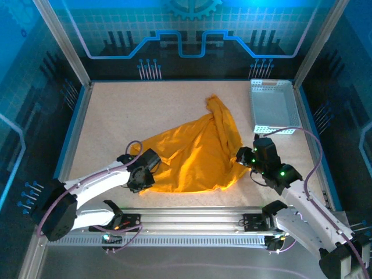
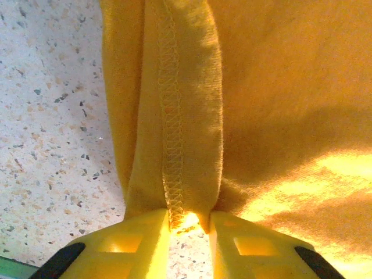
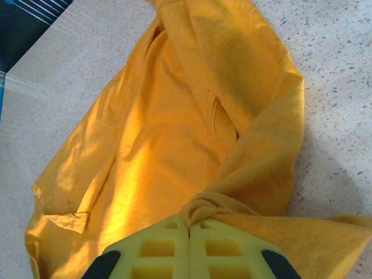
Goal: Fold the inside-out t-shirt
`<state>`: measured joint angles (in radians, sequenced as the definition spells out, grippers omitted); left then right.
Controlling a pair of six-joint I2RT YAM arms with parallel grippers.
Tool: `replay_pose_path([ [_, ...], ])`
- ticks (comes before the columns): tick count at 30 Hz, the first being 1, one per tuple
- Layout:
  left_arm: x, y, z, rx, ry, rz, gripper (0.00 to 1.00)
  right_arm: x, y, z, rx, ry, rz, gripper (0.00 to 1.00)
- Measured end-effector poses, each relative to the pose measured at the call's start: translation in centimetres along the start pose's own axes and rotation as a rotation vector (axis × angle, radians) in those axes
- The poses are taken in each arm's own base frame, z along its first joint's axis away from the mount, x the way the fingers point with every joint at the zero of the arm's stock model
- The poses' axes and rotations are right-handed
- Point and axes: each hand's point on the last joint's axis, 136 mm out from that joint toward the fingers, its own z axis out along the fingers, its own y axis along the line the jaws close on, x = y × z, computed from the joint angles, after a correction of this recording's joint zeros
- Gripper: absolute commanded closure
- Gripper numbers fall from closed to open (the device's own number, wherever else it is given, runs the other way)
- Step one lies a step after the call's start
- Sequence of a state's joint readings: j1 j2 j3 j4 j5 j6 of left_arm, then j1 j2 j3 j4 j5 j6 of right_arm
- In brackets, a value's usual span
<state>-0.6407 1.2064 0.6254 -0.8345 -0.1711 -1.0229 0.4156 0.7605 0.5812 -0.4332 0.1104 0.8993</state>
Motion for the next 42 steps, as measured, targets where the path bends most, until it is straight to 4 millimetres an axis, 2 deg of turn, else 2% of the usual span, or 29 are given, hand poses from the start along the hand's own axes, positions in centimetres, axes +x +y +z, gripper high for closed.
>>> replay_pose_path([
  [6, -0.2, 0.2, -0.2, -0.002, -0.016, 0.0, 1.0, -0.2, -0.2, -0.1, 0.003, -0.004, 0.001, 1.0],
  [10, -0.6, 1.0, -0.9, -0.012, -0.05, -0.001, 1.0, -0.6, -0.9, -0.2, 0.022, -0.016, 0.006, 1.0],
  [13, -1.4, 2.1, -2.3, -0.013, -0.119, -0.005, 1.0, -1.3, -1.6, -0.5, 0.044, -0.03, 0.012, 1.0],
  [15, -2.2, 2.8, -3.9, -0.006, -0.187, -0.014, 1.0, -2.0, -1.9, -0.8, 0.058, -0.046, 0.018, 1.0],
  [19, -5.1, 4.1, -9.5, 0.086, -0.402, -0.096, 1.0, -4.6, -2.7, -2.0, 0.092, -0.106, 0.04, 1.0],
  [23, -7.6, 7.2, -15.1, 0.177, -0.625, -0.241, 1.0, -7.5, -4.1, -3.8, 0.137, -0.178, 0.089, 1.0],
  [27, -9.4, 9.2, -18.5, 0.21, -0.767, -0.333, 1.0, -9.8, -4.9, -5.4, 0.133, -0.223, 0.152, 1.0],
  [30, -10.7, 8.5, -20.4, 0.254, -0.837, -0.315, 1.0, -10.9, -3.9, -6.4, 0.085, -0.233, 0.164, 1.0],
  [32, -11.4, 7.8, -22.2, 0.302, -0.894, -0.286, 1.0, -11.8, -2.5, -7.4, 0.043, -0.248, 0.154, 1.0],
  [36, -12.5, 6.8, -27.2, 0.422, -1.025, -0.253, 1.0, -14.0, 1.6, -10.7, -0.088, -0.311, 0.107, 1.0],
  [39, -13.1, 6.4, -30.8, 0.489, -1.104, -0.246, 1.0, -15.0, 4.2, -12.9, -0.187, -0.349, 0.084, 1.0],
  [42, -14.4, 5.8, -32.1, 0.441, -1.119, -0.247, 1.0, -14.7, 5.0, -13.0, -0.21, -0.334, 0.078, 1.0],
])
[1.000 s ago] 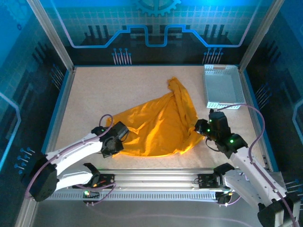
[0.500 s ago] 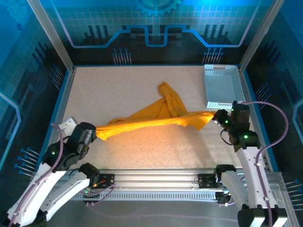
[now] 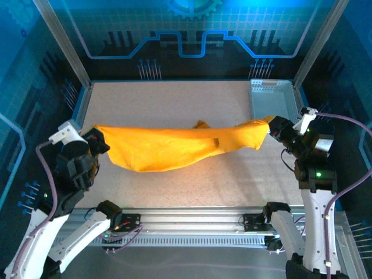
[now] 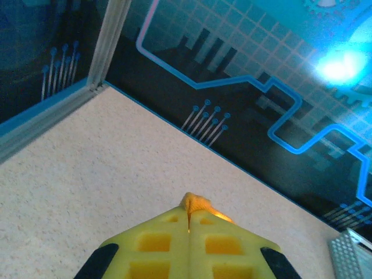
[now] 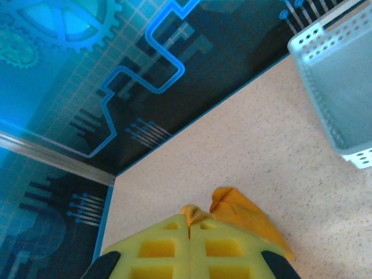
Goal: Fold the inside-out t-shirt
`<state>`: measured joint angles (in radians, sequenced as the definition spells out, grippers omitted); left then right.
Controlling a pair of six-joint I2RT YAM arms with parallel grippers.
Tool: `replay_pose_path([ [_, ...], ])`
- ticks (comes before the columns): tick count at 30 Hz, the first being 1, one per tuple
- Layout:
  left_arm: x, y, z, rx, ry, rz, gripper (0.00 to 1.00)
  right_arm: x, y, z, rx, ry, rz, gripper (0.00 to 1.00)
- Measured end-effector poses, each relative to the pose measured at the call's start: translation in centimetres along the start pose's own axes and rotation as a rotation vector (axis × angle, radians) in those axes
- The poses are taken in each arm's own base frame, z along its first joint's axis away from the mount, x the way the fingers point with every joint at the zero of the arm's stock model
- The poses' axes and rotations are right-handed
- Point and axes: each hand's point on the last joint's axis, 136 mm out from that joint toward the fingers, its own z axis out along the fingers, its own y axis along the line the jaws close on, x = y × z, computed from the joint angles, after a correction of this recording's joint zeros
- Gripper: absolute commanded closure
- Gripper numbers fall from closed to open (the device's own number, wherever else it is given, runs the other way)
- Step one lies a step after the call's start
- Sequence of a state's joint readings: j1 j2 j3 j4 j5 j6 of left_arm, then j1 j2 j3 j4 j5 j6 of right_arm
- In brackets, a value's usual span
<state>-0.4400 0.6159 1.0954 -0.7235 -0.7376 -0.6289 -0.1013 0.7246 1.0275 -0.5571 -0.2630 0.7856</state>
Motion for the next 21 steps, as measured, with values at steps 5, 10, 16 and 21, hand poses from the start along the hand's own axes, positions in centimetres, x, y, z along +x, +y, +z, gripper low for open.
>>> replay_pose_path([
  [5, 3.8, 0.5, 7.8, -0.242, 0.165, 0.12, 1.0, 4.8, -0.3, 4.1, 0.053, 0.176, -0.05, 1.0],
  [10, 11.3, 4.8, 13.0, -0.386, 0.439, 0.104, 1.0, 10.8, -0.5, 7.8, 0.109, 0.349, -0.153, 1.0],
  [16, 12.8, 7.4, 11.5, -0.357, 0.483, -0.055, 1.0, 12.4, -3.1, 8.6, 0.164, 0.379, -0.162, 1.0],
  [21, 7.7, 4.7, 8.4, -0.174, 0.3, -0.141, 1.0, 8.3, -2.1, 6.7, 0.084, 0.282, -0.106, 1.0],
])
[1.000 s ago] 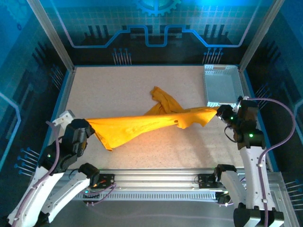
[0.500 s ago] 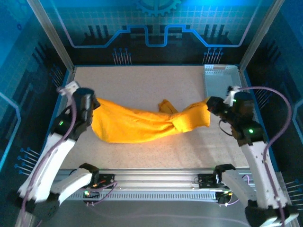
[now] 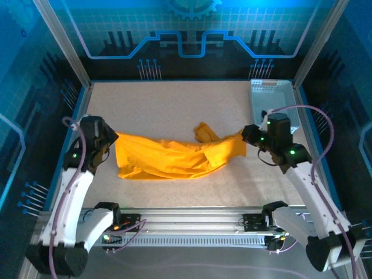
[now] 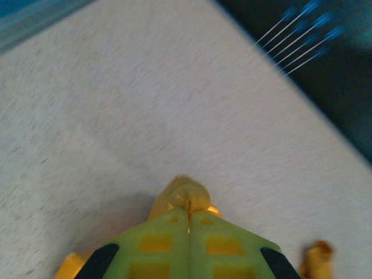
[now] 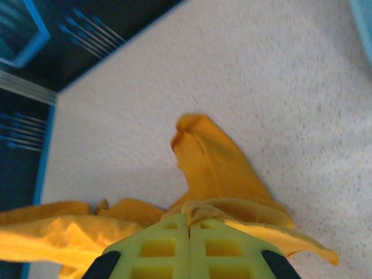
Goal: Fold the inside-out t-shirt
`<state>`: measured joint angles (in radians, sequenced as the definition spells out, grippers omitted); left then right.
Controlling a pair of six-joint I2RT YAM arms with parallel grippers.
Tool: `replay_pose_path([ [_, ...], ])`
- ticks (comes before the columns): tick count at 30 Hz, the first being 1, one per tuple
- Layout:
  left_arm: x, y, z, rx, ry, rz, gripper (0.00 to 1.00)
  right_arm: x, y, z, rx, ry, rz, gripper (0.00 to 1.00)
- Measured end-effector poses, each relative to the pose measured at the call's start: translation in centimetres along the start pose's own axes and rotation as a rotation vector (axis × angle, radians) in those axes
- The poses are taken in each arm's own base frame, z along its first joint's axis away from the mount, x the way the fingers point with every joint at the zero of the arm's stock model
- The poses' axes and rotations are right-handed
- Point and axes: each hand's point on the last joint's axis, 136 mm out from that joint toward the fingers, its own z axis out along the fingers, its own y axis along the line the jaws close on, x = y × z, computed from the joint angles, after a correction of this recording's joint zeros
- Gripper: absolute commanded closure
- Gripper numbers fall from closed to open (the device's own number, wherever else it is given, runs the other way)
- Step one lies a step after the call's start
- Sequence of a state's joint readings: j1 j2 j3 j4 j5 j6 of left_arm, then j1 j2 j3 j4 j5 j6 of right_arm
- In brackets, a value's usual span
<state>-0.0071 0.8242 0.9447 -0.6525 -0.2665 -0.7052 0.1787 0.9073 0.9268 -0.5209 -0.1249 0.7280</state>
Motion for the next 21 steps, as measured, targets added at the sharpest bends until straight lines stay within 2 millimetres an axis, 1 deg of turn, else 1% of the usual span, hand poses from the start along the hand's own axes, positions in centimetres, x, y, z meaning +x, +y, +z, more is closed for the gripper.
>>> replay_pose_path([
  [1, -1.0, -0.7, -1.5, 0.048, -0.041, -0.012, 1.0, -1.1, 0.7, -1.2, -0.032, -0.035, 0.004, 1.0],
  [3, -2.9, -2.1, -4.2, 0.13, -0.112, -0.03, 1.0, -3.6, 2.9, -4.3, -0.114, -0.118, -0.012, 1.0],
  [5, -5.0, -3.7, -7.4, 0.22, -0.187, -0.049, 1.0, -5.8, 6.1, -8.4, -0.212, -0.211, -0.062, 1.0],
  [7, -7.1, -5.1, -10.8, 0.305, -0.261, -0.063, 1.0, -7.1, 9.2, -12.5, -0.3, -0.294, -0.128, 1.0],
  [8, -8.2, -5.8, -12.8, 0.354, -0.306, -0.07, 1.0, -7.6, 10.7, -14.9, -0.343, -0.338, -0.166, 1.0],
  [11, -10.4, -7.1, -18.1, 0.475, -0.408, -0.075, 1.0, -8.0, 13.9, -21.2, -0.439, -0.463, -0.273, 1.0],
  [14, -11.7, -7.5, -22.9, 0.577, -0.493, -0.079, 1.0, -7.4, 15.8, -26.5, -0.5, -0.571, -0.369, 1.0],
  [17, -12.2, -7.3, -26.6, 0.646, -0.558, -0.077, 1.0, -6.5, 16.8, -30.6, -0.528, -0.656, -0.44, 1.0],
  [19, -12.4, -7.1, -28.4, 0.674, -0.592, -0.078, 1.0, -6.2, 17.1, -32.5, -0.529, -0.699, -0.468, 1.0],
  [20, -12.5, -7.1, -29.1, 0.684, -0.604, -0.077, 1.0, -6.3, 17.3, -33.4, -0.527, -0.721, -0.479, 1.0],
  [21, -12.6, -7.1, -29.3, 0.689, -0.609, -0.077, 1.0, -6.3, 17.4, -33.8, -0.525, -0.733, -0.485, 1.0],
])
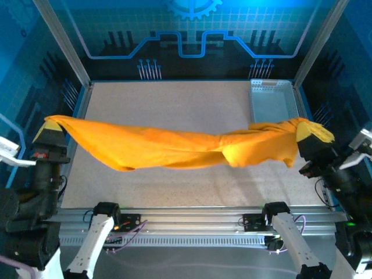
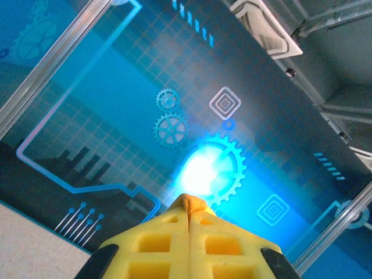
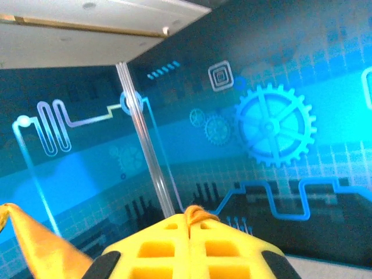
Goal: Fold the inside-out t-shirt
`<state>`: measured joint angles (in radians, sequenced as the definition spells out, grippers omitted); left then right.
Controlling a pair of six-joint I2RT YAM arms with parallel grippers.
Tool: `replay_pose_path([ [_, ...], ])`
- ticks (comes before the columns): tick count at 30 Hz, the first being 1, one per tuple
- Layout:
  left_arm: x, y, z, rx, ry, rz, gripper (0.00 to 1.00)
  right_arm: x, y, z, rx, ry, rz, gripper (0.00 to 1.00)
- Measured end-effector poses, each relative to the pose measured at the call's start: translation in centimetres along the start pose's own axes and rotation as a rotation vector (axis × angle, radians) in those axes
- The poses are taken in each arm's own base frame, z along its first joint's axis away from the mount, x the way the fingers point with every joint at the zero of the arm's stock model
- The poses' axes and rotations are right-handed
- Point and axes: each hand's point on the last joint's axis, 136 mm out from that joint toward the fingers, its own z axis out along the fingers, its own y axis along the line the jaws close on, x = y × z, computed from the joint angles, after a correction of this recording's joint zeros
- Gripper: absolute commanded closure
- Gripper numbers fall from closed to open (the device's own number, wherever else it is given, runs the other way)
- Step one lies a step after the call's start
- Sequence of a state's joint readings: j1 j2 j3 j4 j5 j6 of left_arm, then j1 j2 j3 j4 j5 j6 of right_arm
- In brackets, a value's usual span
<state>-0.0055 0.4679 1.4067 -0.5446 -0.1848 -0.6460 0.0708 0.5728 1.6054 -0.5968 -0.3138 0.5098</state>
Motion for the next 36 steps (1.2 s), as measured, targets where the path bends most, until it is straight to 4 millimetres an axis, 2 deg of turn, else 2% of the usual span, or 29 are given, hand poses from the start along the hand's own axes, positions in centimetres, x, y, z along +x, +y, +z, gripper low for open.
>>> replay_pose_path([
  [2, 0.2, 0.1, 0.2, -0.006, 0.006, 0.003, 1.0, 0.0, -0.4, 0.2, 0.021, 0.002, -0.006, 1.0],
  [4, 0.9, 0.6, 1.2, -0.027, 0.03, 0.006, 1.0, 0.7, -1.5, 1.2, 0.047, 0.029, 0.006, 1.0],
  [7, 3.7, 2.5, 4.8, -0.093, 0.117, 0.017, 1.0, 3.7, -4.7, 4.4, 0.102, 0.12, 0.05, 1.0],
  [10, 9.7, 6.2, 10.4, -0.192, 0.287, 0.028, 1.0, 9.5, -9.7, 9.0, 0.172, 0.264, 0.12, 1.0],
  [12, 15.1, 9.8, 13.9, -0.276, 0.426, 0.031, 1.0, 14.3, -13.3, 11.5, 0.226, 0.37, 0.173, 1.0],
  [14, 21.0, 14.2, 16.1, -0.371, 0.567, 0.028, 1.0, 19.8, -16.8, 13.2, 0.285, 0.48, 0.225, 1.0],
  [17, 29.0, 20.4, 16.8, -0.508, 0.767, 0.012, 1.0, 27.8, -21.1, 13.9, 0.37, 0.635, 0.304, 1.0],
  [20, 34.4, 24.1, 16.9, -0.584, 0.894, -0.026, 1.0, 33.5, -23.9, 14.3, 0.428, 0.736, 0.364, 1.0],
  [23, 38.5, 27.2, 17.5, -0.647, 0.976, -0.056, 1.0, 37.8, -26.2, 15.2, 0.466, 0.802, 0.404, 1.0],
  [26, 41.7, 29.5, 18.9, -0.689, 1.026, -0.079, 1.0, 41.0, -28.3, 16.7, 0.499, 0.86, 0.432, 1.0],
  [28, 43.0, 30.3, 20.2, -0.694, 1.038, -0.084, 0.92, 42.0, -29.5, 18.1, 0.512, 0.869, 0.435, 0.98],
  [30, 43.7, 30.7, 21.8, -0.692, 1.036, -0.085, 0.86, 42.3, -30.6, 19.9, 0.518, 0.865, 0.432, 0.91],
  [31, 43.9, 30.8, 22.9, -0.684, 1.03, -0.083, 0.84, 42.3, -31.1, 20.9, 0.518, 0.858, 0.43, 0.93],
  [33, 43.9, 30.7, 24.8, -0.671, 1.018, -0.083, 0.74, 42.0, -31.8, 22.8, 0.514, 0.845, 0.423, 0.92],
  [34, 43.6, 30.5, 25.9, -0.661, 1.011, -0.083, 0.64, 41.7, -32.2, 23.7, 0.514, 0.838, 0.418, 0.86],
  [35, 43.3, 30.4, 26.8, -0.656, 1.005, -0.082, 0.53, 41.3, -32.4, 24.6, 0.511, 0.833, 0.411, 0.75],
  [36, 42.9, 30.3, 27.6, -0.655, 0.999, -0.079, 0.49, 40.8, -32.5, 25.4, 0.51, 0.828, 0.398, 0.62],
])
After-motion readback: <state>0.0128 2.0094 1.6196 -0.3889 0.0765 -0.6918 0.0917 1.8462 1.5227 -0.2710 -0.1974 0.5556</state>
